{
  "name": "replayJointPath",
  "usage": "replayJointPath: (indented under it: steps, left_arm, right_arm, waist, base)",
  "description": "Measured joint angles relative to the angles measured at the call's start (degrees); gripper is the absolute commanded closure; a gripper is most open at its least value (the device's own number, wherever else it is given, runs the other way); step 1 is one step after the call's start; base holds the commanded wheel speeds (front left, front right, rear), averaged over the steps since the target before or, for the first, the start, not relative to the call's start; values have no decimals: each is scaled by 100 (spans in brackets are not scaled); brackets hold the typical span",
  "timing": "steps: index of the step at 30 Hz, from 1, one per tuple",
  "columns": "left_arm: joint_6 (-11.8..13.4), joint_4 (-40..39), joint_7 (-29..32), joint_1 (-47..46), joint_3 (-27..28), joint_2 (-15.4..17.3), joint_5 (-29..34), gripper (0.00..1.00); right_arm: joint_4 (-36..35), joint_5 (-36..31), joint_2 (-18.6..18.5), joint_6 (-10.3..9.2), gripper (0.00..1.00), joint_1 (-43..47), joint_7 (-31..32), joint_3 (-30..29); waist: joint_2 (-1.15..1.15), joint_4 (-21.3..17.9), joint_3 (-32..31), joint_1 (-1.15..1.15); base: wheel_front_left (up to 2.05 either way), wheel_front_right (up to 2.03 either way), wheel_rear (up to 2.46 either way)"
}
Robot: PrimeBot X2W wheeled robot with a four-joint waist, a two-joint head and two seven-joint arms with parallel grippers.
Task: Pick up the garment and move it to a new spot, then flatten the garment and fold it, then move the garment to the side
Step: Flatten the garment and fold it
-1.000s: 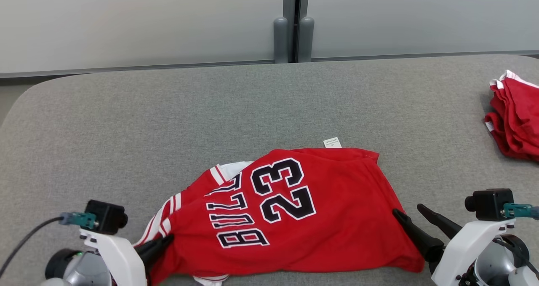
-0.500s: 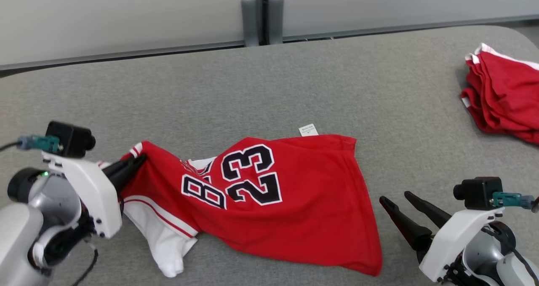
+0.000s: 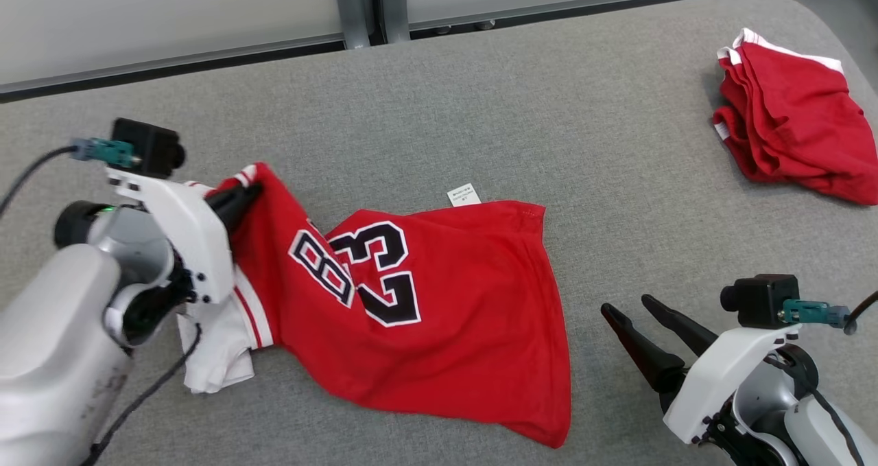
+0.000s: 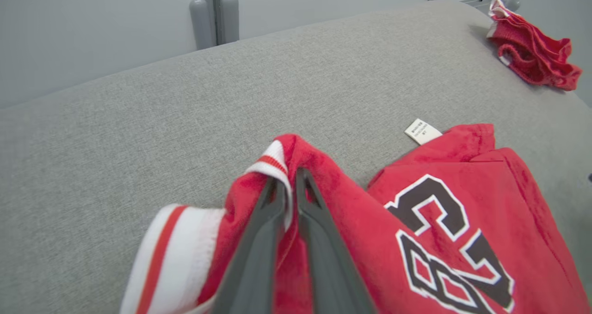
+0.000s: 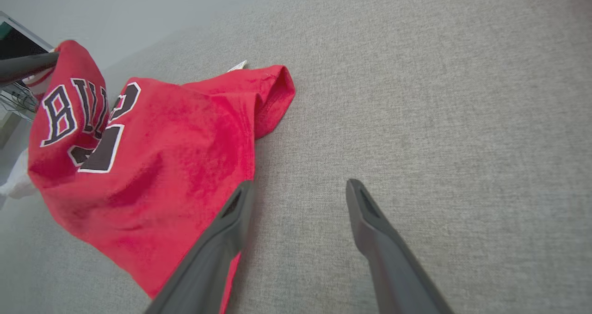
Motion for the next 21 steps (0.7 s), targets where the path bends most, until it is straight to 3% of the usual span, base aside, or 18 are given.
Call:
replayJointPath:
  steps: [8, 13, 21]
  left_arm:
    - [-19, 119, -1180, -40, -538, -51, 272, 0]
    - [3, -14, -1634, 153, -512, 123, 390, 0]
    - [646, -1020, -2048, 1187, -301, 602, 349, 0]
  right_arm:
    - [147, 51, -96, 0, 0, 21, -94, 15]
    - [124, 24, -137, 0, 0, 72, -249, -38]
    - [136, -174, -142, 0, 0, 86, -600, -140]
  waist:
    - [0, 310, -247, 0]
    - [0, 550, -400, 0]
    - [0, 912, -645, 0]
  base:
    - [0, 0, 0]
    - [0, 0, 0]
    - [0, 0, 0]
